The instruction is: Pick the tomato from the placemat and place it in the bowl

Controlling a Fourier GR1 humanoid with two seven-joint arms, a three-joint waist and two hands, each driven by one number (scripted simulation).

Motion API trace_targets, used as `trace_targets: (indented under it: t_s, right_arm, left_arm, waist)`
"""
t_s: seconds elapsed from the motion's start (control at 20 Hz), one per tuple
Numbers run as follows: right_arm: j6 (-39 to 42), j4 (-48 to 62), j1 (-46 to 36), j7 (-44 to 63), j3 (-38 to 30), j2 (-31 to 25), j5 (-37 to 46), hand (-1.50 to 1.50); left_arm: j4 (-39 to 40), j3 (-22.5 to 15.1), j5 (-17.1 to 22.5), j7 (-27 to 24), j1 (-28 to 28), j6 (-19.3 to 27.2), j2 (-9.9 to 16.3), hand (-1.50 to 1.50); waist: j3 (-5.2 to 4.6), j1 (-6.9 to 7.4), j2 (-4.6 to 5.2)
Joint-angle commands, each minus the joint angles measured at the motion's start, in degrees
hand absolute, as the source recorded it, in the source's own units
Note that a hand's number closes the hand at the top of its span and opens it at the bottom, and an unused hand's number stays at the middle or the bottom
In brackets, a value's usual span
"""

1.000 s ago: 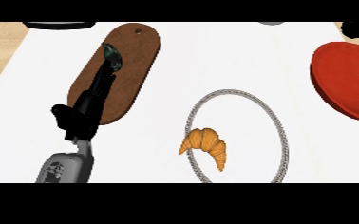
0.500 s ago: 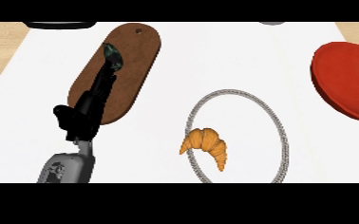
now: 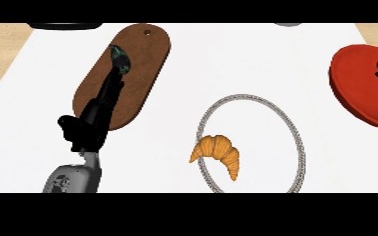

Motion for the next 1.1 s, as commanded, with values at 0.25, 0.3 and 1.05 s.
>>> trace_targets:
  t_s: [0.25, 0.3, 1.05]
  right_arm:
    - [-0.8, 4.7, -1.7, -16.9, -6.9, 0.4, -10.2, -1.50]
    - [-2.3, 2.7, 2.2, -20.4, -8.3, 1.8, -12.2, -1.50]
    - [8.2, -12.0, 8.6, -14.8, -16.6, -0.3, -30.1, -1.50]
  left_arm:
    - [4.1, 2.6, 0.9, 0.0, -4.5, -1.0, 1.5, 0.00]
    - [0.5, 0.5, 0.3, -2.4, 2.7, -0.5, 0.0, 0.00]
    - [-2.4, -0.2, -2.5, 3.9, -0.3, 2.3, -0.5, 0.00]
  waist:
    - [-0.01, -0.34, 0.11]
    - [-0.04, -0.53, -0.25]
    - [-0.16, -1.95, -0.75]
